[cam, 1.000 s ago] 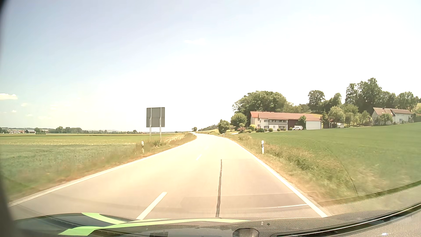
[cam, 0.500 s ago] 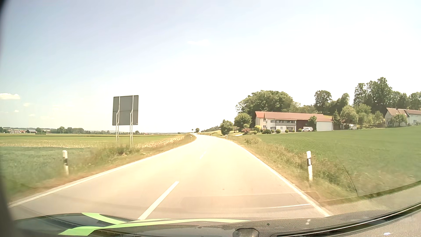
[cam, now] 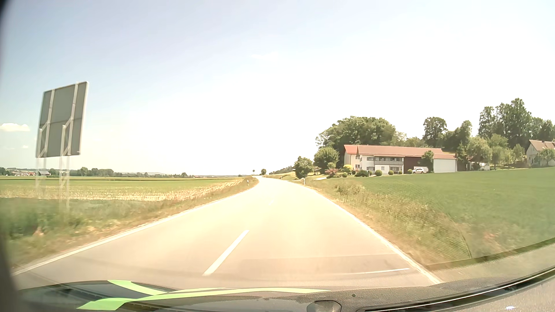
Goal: Follow the waypoints while adhering to traffic rules and regulations
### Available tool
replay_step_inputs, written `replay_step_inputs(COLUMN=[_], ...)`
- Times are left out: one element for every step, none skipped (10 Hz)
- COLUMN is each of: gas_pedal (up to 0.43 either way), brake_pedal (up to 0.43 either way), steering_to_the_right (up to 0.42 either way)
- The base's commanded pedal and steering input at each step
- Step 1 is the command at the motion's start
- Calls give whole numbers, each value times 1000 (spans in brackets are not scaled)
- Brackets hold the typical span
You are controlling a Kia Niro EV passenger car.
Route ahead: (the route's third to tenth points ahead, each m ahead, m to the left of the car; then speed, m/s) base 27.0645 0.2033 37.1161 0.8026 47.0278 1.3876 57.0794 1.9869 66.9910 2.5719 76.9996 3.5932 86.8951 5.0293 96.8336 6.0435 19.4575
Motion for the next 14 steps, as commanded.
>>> replay_step_inputs(gas_pedal=[248,248,248,248,248,248,268,287,311,319,331,339,331,268], brake_pedal=[0,0,0,0,0,0,0,0,0,0,0,0,0,0], steering_to_the_right=[-9,-9,-9,-9,-6,-5,-6,-5,-5,-5,-5,-6,-6,-6])
